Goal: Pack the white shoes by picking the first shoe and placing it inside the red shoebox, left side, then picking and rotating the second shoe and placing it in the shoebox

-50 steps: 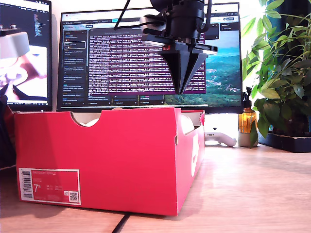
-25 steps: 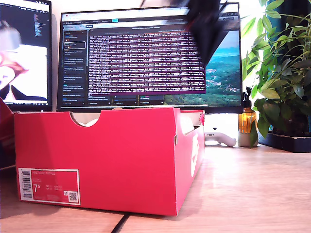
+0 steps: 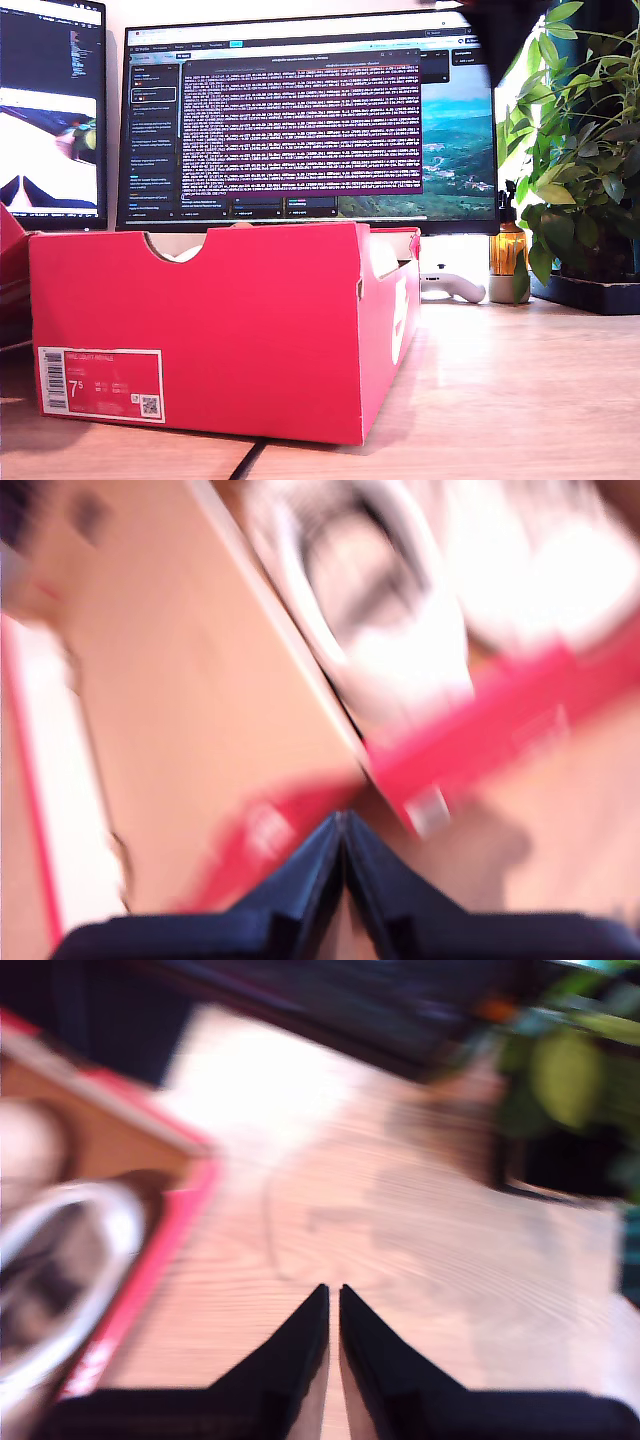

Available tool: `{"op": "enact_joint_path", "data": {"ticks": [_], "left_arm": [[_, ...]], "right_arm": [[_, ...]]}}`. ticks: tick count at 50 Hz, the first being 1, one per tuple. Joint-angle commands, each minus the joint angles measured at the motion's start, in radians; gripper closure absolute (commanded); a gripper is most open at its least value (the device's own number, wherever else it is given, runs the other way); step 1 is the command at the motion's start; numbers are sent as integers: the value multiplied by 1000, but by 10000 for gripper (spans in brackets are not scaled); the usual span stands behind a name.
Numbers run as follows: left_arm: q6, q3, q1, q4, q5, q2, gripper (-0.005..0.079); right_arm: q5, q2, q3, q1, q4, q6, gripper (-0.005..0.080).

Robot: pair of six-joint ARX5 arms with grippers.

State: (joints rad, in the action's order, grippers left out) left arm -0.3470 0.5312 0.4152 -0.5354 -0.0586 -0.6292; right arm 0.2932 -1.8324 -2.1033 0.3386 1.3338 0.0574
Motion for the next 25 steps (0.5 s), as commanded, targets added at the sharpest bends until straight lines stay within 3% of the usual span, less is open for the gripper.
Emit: {"op": "enact_joint_path", "data": {"ticks": [1,12,25], "left_arm": [[8,8,-14,21,-1,1,761],[69,8,-63,105,-8,0,761],[195,8,-178,296,-97,-26,761]], "right_arm": [[9,78,97,-34,-27,10,765],[5,319,482,-100,-335,3,765],[-8,568,873,-113,-683,-100,765]]}}
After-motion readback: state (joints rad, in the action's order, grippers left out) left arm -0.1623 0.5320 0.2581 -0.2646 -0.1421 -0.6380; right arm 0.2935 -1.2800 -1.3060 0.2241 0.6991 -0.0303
